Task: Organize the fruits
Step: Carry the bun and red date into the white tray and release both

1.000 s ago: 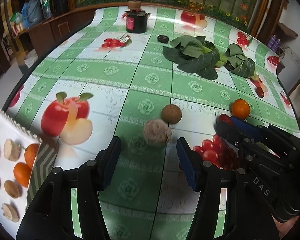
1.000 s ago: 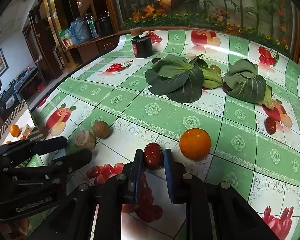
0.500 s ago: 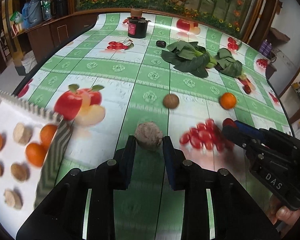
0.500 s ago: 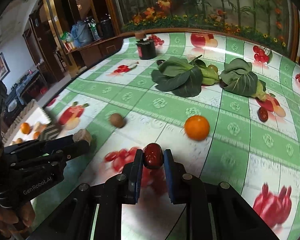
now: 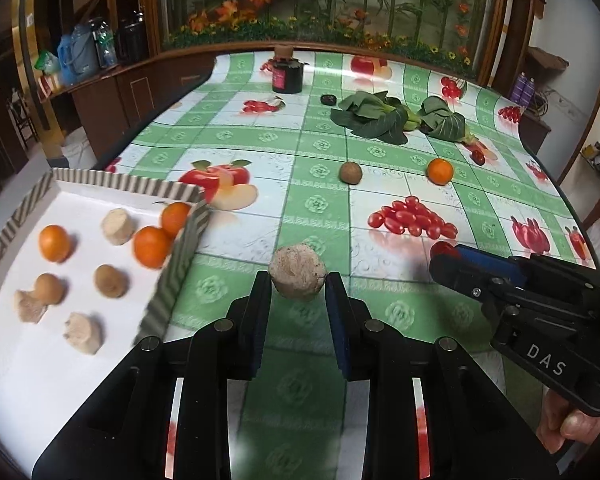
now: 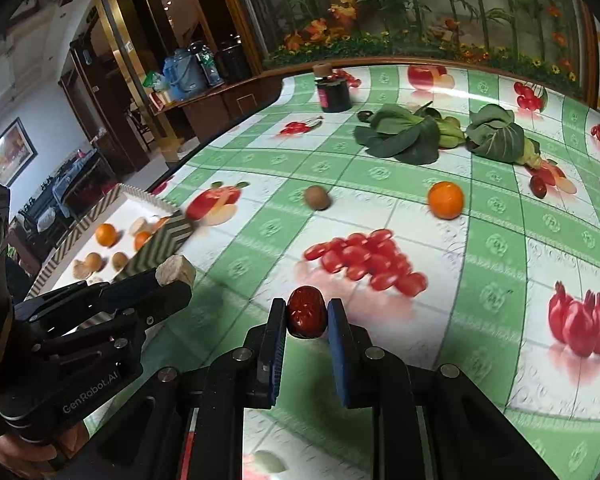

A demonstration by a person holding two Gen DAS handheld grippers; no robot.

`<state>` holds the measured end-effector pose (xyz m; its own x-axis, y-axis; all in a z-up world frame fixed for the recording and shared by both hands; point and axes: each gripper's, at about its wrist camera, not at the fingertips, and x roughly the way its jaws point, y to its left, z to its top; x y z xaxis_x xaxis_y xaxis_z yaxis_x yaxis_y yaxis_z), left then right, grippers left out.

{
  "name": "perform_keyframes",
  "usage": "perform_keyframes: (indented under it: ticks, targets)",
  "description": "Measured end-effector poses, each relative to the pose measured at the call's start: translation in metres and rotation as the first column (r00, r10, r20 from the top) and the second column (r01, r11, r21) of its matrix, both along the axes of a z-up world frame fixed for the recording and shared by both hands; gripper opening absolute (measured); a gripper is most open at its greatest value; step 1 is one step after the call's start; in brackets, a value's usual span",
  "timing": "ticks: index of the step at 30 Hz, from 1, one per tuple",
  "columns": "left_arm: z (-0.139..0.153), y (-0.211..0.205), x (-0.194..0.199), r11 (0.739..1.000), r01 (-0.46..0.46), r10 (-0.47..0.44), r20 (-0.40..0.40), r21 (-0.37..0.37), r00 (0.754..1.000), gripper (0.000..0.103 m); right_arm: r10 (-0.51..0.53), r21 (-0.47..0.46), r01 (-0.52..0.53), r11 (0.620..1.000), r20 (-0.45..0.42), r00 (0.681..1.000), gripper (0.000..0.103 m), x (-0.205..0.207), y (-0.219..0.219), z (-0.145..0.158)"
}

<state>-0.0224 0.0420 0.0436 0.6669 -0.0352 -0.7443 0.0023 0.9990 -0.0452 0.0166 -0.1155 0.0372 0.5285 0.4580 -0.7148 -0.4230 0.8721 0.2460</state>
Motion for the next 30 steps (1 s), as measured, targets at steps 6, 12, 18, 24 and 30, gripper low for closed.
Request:
perform_keyframes:
  ticks: [6,12,18,24,30]
  targets:
    - [0.012,0.014,-0.019,1.0,-0.025,0.025,0.041,0.006,0.999,0.027,0.029,0.004,-0.029,1.0,0.01,1.0,0.02,-0.017,0.018,0.006]
    - [0.021,0.03,-0.038,0.999,-0.051,0.05,0.076,0.014,0.996,0.027,0.058,0.008,-0.059,0.998,0.033,0.998,0.02,-0.032,0.037,0.017]
    - [0.03,0.049,-0.053,0.996,-0.084,0.081,0.107,0.027,0.991,0.027,0.107,-0.008,-0.107,0.994,0.043,0.993,0.02,-0.042,0.063,0.023]
    - [0.036,0.071,-0.064,0.991,-0.128,0.122,0.125,0.041,0.985,0.027,0.147,-0.01,-0.147,0.989,0.056,0.988,0.02,-0.05,0.085,0.029]
    - [0.036,0.093,-0.073,0.983,-0.173,0.165,0.126,0.057,0.978,0.027,0.188,-0.011,-0.188,0.982,0.07,0.98,0.02,-0.054,0.108,0.034]
